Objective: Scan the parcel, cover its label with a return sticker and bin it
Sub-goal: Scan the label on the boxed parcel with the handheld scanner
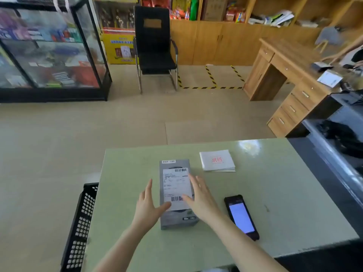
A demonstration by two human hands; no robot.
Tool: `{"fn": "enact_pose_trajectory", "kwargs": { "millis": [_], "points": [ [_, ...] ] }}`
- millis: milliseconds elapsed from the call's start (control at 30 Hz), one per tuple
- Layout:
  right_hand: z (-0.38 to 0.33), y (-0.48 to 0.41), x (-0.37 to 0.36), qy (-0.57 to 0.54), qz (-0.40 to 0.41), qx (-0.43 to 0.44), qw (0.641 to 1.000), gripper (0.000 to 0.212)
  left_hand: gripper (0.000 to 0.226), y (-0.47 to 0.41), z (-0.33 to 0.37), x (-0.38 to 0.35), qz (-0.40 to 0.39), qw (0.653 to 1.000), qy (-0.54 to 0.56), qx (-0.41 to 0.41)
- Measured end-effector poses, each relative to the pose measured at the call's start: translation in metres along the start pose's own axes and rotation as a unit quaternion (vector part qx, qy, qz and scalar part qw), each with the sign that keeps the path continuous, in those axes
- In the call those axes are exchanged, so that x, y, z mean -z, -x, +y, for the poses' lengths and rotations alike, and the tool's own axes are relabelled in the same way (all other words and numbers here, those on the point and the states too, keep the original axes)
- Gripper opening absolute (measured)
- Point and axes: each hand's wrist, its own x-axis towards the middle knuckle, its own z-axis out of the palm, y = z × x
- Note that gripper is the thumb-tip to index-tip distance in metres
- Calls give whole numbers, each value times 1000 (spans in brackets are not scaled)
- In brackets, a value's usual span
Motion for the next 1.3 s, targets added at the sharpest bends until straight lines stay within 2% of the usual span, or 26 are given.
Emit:
{"fn": "enact_pose_trajectory", "kwargs": {
  "millis": [200, 400, 567, 667, 733, 833, 933, 1100, 1300],
  "points": [
    [16, 5, -28, -1, -21, -19, 1000, 69, 114, -1, -8, -24, -44, 998, 37, 37],
    [24, 2, -42, -49, -52, -5, 997, 74, 110, -6, -11, -39, -14, 996, 65, 64],
    [32, -8, -22, -79, -83, 20, 993, 63, 106, -12, -13, -40, 23, 997, 44, 53],
    [58, -6, -3, -56, -33, -25, 998, 58, 112, -18, -7, -42, 19, 997, 40, 59],
    [87, 0, 8, -2, 6, -76, 997, 61, 117, -23, -3, -44, 9, 997, 40, 72],
    [133, 15, 22, 111, 3, -157, 981, 74, 120, -27, -3, -49, -3, 997, 30, 77],
    [164, 27, 30, 151, 0, -209, 966, 89, 119, -28, -7, -53, 0, 997, 24, 75],
    [182, 34, 28, 125, 39, -250, 959, 102, 119, -31, -10, -55, 9, 997, 15, 77],
    [174, 27, 17, 83, 66, -305, 946, 94, 119, -29, -10, -56, 10, 997, 4, 83]
  ]
}}
